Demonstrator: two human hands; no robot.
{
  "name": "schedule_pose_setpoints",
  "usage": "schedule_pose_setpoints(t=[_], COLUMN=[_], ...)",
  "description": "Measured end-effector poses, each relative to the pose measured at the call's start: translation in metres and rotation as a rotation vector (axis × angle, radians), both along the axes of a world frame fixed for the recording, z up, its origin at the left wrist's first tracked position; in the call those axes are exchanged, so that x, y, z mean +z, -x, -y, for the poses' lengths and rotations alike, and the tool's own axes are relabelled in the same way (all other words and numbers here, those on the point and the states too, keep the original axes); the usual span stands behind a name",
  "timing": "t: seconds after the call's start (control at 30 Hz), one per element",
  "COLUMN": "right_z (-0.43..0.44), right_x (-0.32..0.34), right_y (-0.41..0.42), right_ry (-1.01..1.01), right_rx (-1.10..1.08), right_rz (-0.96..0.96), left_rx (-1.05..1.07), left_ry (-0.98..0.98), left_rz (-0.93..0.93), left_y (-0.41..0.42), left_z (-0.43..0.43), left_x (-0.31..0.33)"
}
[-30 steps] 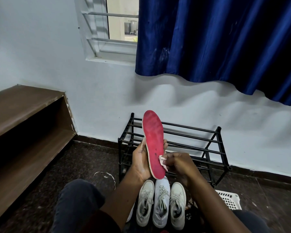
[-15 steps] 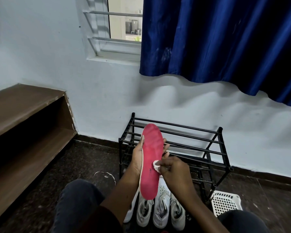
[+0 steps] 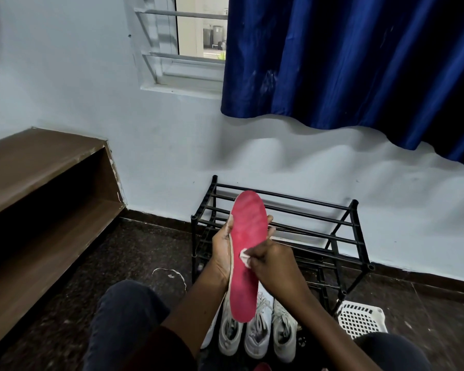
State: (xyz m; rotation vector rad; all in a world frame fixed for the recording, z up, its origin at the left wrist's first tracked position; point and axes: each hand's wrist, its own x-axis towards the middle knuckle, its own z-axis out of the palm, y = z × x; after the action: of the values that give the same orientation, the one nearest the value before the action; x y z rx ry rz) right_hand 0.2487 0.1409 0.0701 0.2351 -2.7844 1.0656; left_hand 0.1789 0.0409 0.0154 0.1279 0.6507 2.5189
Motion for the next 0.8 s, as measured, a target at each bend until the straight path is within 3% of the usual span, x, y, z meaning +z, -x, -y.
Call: schedule_pose_setpoints(t=[0.1,0.2,0.3,0.4,0.5,0.6,0.8], right_z=[-0.006,-0.014,-0.014,-0.004,0.003,0.003,-0.003], right_x=[-0.003,-0.001,0.000,-0.008,-0.014,-0.016,-0.007], right_y=[0.003,0.021,0.035,0.028,0.008,-0.002,0.028], right_ry=[0.044,-0.001,-0.077,-0.080,-0.020,0.014,-0.030], right_rx=[-0.007,-0.154,-0.271,-0.206,-0.006,0.128,-0.032], right_rz=[0.052,-0.091,-0.154,-0.152,-0.106,-0.037,-0.178], left_rx=[0.011,0.020,-0.010,0.003,-0.013,0.015,0.000], left_ry=[0.017,0.142,0.147,0.140,0.122,0.146,0.143], left_rz=[0.061,0.120,0.113,0.096,0.050,0.181,0.139], left_y=[0.000,-0.005,-0.007,-0.006,-0.004,-0.001,-0.008], left_z=[-0.002,-0.002,-0.002,-0.001,0.000,-0.002,-0.005], left_x=[-0.008,-0.006,-0.008,-0.008,-0.008,-0.013,0.000])
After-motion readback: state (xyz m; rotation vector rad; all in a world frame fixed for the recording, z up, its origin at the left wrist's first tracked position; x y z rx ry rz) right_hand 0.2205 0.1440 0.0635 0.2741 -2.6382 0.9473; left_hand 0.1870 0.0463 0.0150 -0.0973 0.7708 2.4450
